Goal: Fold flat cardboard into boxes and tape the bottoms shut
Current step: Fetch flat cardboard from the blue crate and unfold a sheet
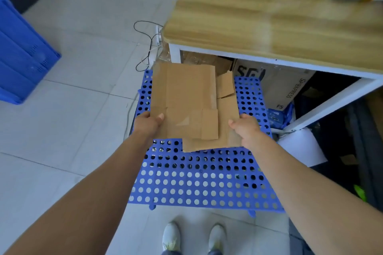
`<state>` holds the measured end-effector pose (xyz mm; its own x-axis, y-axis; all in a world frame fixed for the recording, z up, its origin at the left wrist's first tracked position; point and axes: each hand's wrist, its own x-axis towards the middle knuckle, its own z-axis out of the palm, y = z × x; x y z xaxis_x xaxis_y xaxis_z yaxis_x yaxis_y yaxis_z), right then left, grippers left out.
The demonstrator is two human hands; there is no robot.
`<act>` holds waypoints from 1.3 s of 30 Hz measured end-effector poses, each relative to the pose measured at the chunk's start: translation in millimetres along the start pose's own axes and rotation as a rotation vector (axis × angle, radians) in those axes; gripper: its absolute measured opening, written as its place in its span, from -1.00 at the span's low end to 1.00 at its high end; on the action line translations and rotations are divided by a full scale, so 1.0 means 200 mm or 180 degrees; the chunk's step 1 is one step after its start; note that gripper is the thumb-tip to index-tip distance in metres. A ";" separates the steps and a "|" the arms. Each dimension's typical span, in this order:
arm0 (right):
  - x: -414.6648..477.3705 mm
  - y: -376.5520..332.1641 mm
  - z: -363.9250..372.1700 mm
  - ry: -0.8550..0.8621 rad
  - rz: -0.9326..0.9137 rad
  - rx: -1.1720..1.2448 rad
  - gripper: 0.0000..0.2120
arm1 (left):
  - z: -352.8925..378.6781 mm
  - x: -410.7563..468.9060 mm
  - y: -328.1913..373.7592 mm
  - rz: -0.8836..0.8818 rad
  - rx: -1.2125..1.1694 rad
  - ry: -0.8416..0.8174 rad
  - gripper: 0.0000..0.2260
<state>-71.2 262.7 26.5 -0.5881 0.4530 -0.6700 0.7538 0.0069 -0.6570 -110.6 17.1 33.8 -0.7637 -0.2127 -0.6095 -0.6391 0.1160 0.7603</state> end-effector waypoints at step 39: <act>-3.62 1.65 -1.61 0.5433 0.0713 0.1933 -0.77 | 0.86 -3.47 -0.26 0.2002 0.1979 -0.5563 -0.94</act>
<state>698.2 223.0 405.6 0.7000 0.7132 0.0371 0.3396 -0.2867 -0.8958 436.4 326.4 378.9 0.1544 0.9778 -0.1420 0.0748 0.1318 0.9885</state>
